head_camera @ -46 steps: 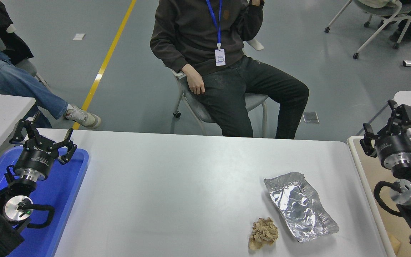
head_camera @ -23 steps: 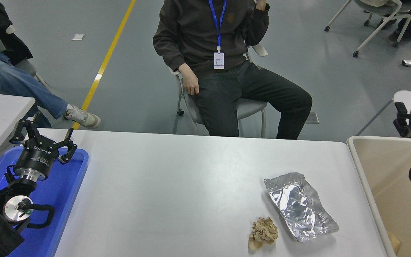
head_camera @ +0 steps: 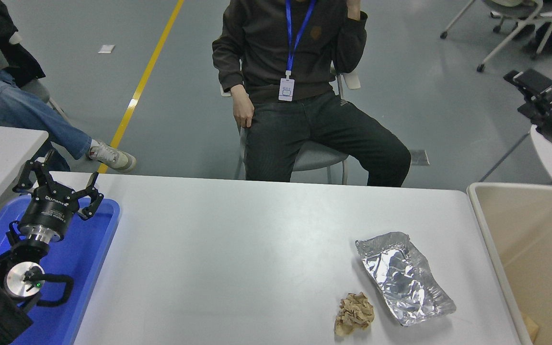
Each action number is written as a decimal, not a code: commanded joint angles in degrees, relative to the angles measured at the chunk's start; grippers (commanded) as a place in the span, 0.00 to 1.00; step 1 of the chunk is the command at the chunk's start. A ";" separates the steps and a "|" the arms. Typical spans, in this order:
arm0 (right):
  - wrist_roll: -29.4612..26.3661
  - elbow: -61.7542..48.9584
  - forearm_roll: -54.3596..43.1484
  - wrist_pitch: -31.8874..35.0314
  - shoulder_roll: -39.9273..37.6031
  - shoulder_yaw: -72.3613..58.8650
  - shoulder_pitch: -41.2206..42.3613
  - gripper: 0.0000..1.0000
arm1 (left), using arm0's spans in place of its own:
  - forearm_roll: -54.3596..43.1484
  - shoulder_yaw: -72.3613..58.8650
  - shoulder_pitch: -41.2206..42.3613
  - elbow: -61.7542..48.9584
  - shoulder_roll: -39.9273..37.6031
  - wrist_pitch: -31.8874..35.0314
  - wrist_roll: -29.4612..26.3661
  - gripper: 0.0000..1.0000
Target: Clean the table surface
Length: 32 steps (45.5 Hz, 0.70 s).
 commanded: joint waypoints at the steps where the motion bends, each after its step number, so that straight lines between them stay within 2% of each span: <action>1: 0.12 0.61 -15.22 1.86 2.37 -18.05 7.86 0.99 | 0.00 0.00 0.00 -0.04 0.00 0.00 0.09 1.00; 6: 0.74 1.84 -25.24 1.86 3.60 -18.05 7.50 0.99 | 0.00 0.00 0.00 -0.04 0.00 0.00 0.00 1.00; 11: 2.84 4.65 -30.79 1.86 3.87 -18.23 7.42 0.99 | 0.00 0.00 0.00 -0.03 0.00 0.00 0.00 1.00; 17: 5.39 8.69 -34.05 1.86 3.96 -19.10 7.06 0.99 | 0.00 0.00 0.00 0.05 0.00 0.00 0.09 1.00; 23: 5.66 11.68 -34.40 1.86 5.45 -20.60 6.45 0.99 | 0.00 0.00 0.00 0.05 0.00 0.00 0.00 1.00; 32: 5.66 12.04 -34.58 1.69 8.26 -20.69 -0.23 0.99 | 0.00 0.00 0.00 0.05 0.00 0.00 0.09 1.00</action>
